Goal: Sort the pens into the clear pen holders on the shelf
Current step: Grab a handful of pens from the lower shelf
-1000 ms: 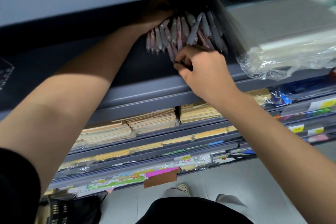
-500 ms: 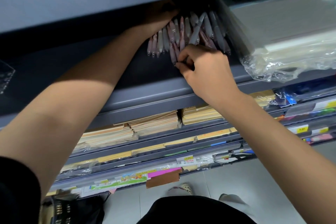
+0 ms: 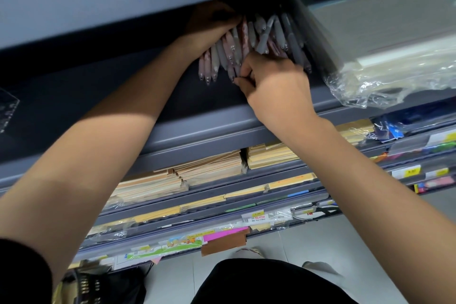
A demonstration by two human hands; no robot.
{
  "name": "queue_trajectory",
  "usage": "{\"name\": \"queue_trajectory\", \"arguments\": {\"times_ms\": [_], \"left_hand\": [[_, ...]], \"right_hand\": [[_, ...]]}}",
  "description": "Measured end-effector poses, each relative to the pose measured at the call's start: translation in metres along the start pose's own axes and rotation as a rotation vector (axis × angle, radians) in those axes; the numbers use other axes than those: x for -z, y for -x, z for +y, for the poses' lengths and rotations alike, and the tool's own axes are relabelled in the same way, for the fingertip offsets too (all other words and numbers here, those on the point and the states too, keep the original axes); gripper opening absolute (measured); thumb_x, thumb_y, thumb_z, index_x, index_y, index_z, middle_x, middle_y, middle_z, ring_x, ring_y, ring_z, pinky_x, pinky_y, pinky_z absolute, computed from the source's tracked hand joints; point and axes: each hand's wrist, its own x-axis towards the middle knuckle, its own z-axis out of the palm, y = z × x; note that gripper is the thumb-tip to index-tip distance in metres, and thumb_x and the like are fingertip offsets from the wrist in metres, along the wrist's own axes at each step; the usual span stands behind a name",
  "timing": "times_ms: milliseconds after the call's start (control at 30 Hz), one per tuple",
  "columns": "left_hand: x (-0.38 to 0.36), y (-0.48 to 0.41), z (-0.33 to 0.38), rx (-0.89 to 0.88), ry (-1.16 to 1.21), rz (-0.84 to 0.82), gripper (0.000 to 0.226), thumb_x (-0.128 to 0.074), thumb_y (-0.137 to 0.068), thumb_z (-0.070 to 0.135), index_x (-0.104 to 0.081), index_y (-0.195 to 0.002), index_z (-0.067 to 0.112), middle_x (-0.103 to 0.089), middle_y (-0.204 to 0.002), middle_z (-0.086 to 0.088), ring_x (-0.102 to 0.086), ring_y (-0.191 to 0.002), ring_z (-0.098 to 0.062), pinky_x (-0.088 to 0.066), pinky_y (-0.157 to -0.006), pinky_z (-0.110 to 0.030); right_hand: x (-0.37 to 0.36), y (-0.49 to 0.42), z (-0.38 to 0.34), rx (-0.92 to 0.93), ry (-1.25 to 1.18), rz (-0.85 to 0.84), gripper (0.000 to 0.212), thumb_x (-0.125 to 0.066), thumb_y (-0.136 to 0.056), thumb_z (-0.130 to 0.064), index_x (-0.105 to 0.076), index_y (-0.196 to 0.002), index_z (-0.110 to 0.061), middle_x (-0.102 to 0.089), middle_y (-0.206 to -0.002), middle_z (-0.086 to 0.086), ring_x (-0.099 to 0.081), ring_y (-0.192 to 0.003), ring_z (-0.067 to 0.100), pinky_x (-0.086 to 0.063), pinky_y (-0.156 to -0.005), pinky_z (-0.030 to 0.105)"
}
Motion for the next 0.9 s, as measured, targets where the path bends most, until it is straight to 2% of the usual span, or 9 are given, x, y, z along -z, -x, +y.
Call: {"name": "queue_trajectory", "arguments": {"times_ms": [167, 300, 400, 500, 600, 667, 733, 900], "left_hand": [[0.0014, -0.0008, -0.0031, 0.047, -0.025, 0.039, 0.014, -0.066, -0.095, 0.027, -0.068, -0.106, 0.018, -0.062, -0.088, 0.014, -0.054, -0.069, 0.018, -0.043, -0.069, -0.004], [0.0024, 0.0000, -0.0019, 0.069, -0.003, 0.139, 0.009, -0.064, -0.096, 0.023, -0.066, -0.104, 0.021, -0.062, -0.094, 0.010, -0.055, -0.072, 0.017, -0.041, -0.070, -0.002], [0.0049, -0.0007, 0.0007, 0.128, -0.040, 0.162, 0.020, -0.059, -0.098, 0.031, -0.067, -0.115, 0.022, -0.060, -0.106, 0.010, -0.056, -0.093, 0.002, -0.037, -0.068, -0.002], [0.0060, -0.0006, 0.0001, 0.109, -0.097, 0.138, 0.019, -0.058, -0.098, 0.026, -0.068, -0.112, 0.016, -0.062, -0.102, 0.004, -0.055, -0.093, -0.003, -0.037, -0.064, 0.000], [0.0061, 0.0010, 0.0003, 0.103, -0.117, 0.146, 0.024, -0.055, -0.100, 0.020, -0.068, -0.117, 0.009, -0.064, -0.108, -0.002, -0.057, -0.099, -0.006, -0.041, -0.078, -0.008], [0.0073, 0.0012, 0.0011, 0.111, -0.141, 0.174, 0.028, -0.051, -0.102, 0.021, -0.065, -0.122, 0.008, -0.065, -0.120, -0.007, -0.058, -0.112, -0.012, -0.042, -0.095, -0.016], [0.0092, 0.0003, 0.0011, 0.126, -0.183, 0.191, 0.030, -0.049, -0.103, 0.020, -0.062, -0.126, 0.007, -0.062, -0.131, -0.010, -0.055, -0.123, -0.018, -0.039, -0.104, -0.023], [0.0106, 0.0022, 0.0021, 0.130, -0.152, 0.184, 0.027, -0.052, -0.100, 0.014, -0.066, -0.123, 0.009, -0.064, -0.128, -0.008, -0.057, -0.120, -0.014, -0.041, -0.104, -0.023]], "right_hand": [[-0.0006, -0.0047, -0.0023, -0.006, 0.036, -0.009, 0.017, -0.060, -0.091, -0.032, -0.061, -0.101, -0.019, -0.070, -0.088, 0.012, -0.065, -0.084, 0.038, -0.047, -0.066, 0.034], [-0.0018, -0.0014, -0.0036, 0.030, 0.043, -0.002, 0.017, -0.059, -0.089, -0.034, -0.061, -0.098, -0.020, -0.069, -0.088, 0.005, -0.064, -0.082, 0.034, -0.042, -0.064, 0.031], [-0.0017, -0.0006, -0.0047, 0.038, 0.027, 0.001, 0.024, -0.062, -0.086, -0.042, -0.061, -0.094, -0.020, -0.068, -0.087, 0.001, -0.063, -0.080, 0.031, -0.039, -0.062, 0.028], [-0.0020, -0.0039, -0.0063, 0.021, 0.034, -0.020, 0.022, -0.061, -0.089, -0.039, -0.060, -0.098, -0.019, -0.069, -0.087, 0.005, -0.064, -0.081, 0.035, -0.046, -0.066, 0.033], [-0.0006, -0.0038, -0.0062, 0.018, 0.057, -0.009, 0.018, -0.056, -0.090, -0.032, -0.060, -0.100, -0.017, -0.068, -0.088, 0.007, -0.063, -0.080, 0.036, -0.044, -0.066, 0.033], [0.0000, -0.0011, -0.0058, 0.016, 0.083, 0.021, 0.018, -0.052, -0.089, -0.026, -0.060, -0.101, -0.015, -0.067, -0.087, 0.008, -0.062, -0.079, 0.036, -0.038, -0.062, 0.031], [0.0004, 0.0003, -0.0060, 0.010, 0.105, 0.034, 0.019, -0.050, -0.089, -0.024, -0.060, -0.102, -0.015, -0.067, -0.084, 0.009, -0.062, -0.077, 0.036, -0.034, -0.060, 0.030], [0.0000, -0.0016, -0.0054, 0.047, 0.086, -0.008, 0.013, -0.054, -0.091, -0.025, -0.063, -0.096, -0.016, -0.068, -0.084, 0.010, -0.063, -0.076, 0.037, -0.039, -0.061, 0.031]]}}
